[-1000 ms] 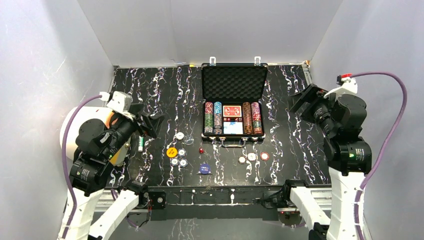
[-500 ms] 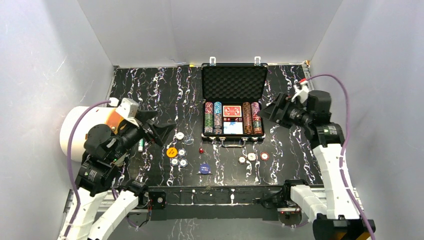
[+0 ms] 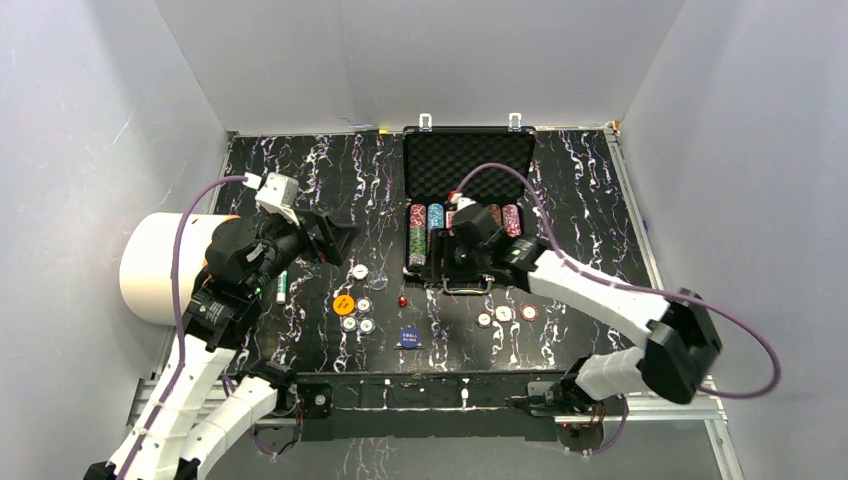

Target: Pack up texas hold em set

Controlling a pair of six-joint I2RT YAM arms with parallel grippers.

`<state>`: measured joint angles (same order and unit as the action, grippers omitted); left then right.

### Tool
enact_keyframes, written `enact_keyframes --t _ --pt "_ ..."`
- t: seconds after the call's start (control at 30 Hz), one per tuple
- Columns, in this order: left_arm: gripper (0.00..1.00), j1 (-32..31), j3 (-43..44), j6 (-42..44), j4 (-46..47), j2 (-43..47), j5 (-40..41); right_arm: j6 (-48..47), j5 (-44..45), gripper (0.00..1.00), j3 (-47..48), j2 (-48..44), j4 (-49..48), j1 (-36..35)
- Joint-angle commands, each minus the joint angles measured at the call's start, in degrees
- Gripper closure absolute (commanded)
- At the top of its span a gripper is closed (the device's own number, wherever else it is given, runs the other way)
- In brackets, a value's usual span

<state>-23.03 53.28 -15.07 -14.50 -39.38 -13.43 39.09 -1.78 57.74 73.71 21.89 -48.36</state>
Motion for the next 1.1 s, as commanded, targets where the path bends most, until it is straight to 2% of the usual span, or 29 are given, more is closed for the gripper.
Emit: enact_keyframes --t 0.0,0.2,0.43,0.57,0.77,1.07 --pt "0.02 -0.18 1.71 -0.14 3.02 -0.02 11.85 1.41 11.16 0.37 3.64 7.00 -4.72 -5.50" --pt "0.02 -0.18 1.99 2.75 5.30 0.75 17.30 -2.62 11.26 0.35 8.40 18.59 -4.64 -9.63" --pt "0.02 -0.17 0.98 3.48 6.88 1.07 18.57 -4.88 15.59 0.35 15.71 29.48 -0.14 -12.13" --pt "0.02 -0.18 0.79 3.29 6.47 0.97 19.34 -5.46 16.09 0.39 17.45 32.03 1.50 -12.99" --pt "0.02 -0.17 0.52 3.29 6.03 0.89 20.05 -7.51 14.95 0.50 19.44 34.58 2.66 -14.40" --pt "0.02 -0.18 0.44 3.56 5.01 1.05 20.63 -5.92 19.15 0.54 22.20 38.08 6.48 -15.33"
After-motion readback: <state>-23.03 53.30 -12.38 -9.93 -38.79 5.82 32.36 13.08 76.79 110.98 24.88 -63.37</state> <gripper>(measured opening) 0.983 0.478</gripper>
